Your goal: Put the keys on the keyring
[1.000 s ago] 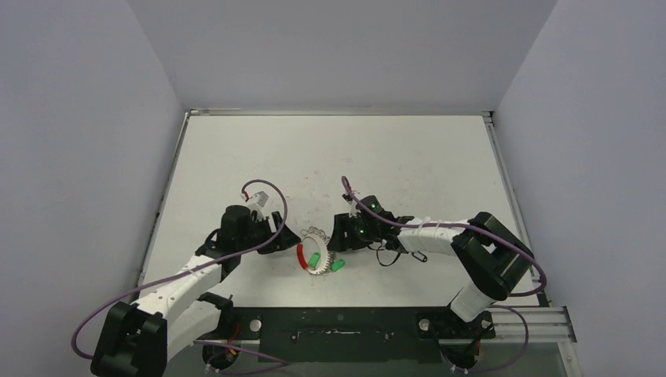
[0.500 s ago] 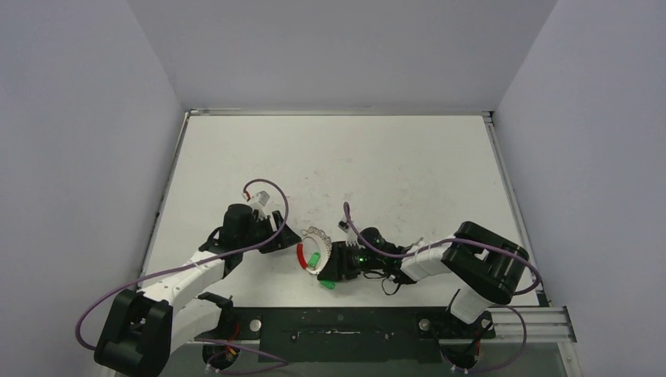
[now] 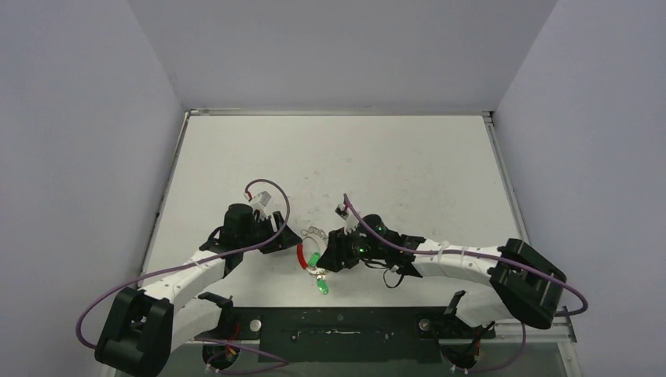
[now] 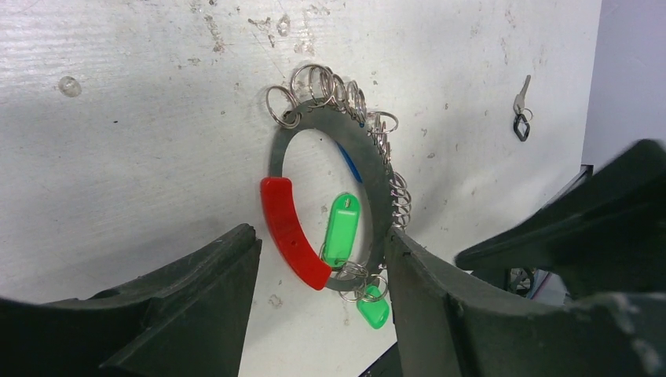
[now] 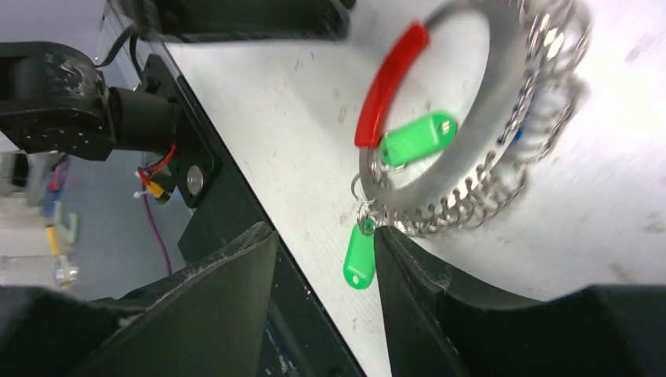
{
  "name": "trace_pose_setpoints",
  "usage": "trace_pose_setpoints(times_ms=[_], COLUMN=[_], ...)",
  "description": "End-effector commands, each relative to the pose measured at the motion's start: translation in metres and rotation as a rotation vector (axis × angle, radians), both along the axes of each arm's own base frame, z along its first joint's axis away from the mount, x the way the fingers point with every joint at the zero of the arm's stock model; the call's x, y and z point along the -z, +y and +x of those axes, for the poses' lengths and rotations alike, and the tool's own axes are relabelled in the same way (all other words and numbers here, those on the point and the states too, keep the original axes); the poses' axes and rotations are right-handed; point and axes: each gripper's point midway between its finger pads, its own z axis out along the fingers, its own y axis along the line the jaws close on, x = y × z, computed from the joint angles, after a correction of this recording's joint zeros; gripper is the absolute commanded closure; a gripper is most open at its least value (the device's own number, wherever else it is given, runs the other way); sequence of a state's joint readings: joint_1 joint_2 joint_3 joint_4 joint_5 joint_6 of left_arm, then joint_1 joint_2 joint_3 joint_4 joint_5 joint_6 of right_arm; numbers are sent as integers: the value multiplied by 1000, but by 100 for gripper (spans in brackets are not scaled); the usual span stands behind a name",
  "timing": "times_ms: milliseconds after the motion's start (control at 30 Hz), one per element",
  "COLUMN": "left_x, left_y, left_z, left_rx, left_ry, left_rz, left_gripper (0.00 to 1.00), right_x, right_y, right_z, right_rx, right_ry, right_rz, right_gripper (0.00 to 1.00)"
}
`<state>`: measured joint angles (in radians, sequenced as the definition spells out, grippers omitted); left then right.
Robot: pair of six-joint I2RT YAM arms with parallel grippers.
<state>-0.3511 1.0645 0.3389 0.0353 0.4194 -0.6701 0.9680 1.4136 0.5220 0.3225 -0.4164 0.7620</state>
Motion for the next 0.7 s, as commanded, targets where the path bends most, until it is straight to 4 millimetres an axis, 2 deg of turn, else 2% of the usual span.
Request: trace_pose_setpoints(times_ms=[0, 167, 300, 500, 667], left_x=[-31, -43, -56, -61, -61], left_y=[-7, -3, 0, 4, 6], left_z=[16, 21, 23, 20, 17], left_rx=[12, -10, -22, -46, -69], left_ry=[-108, -171, -241, -305, -318], left_rz=[-44, -44, -48, -73, -96], left_gripper=[43, 46, 47, 48, 50], right_x=[-21, -31, -38, -30, -6], right_y=[-26, -38, -38, -31, -30], right_z=[25, 26, 24, 9, -5], right_rx=[-66, -227, -354, -602, -736], right_ry=[-279, -472, -633, -959, -1139], right_rz=[-189, -270, -245, -209, -213], right_gripper=[48, 49, 50, 55, 62])
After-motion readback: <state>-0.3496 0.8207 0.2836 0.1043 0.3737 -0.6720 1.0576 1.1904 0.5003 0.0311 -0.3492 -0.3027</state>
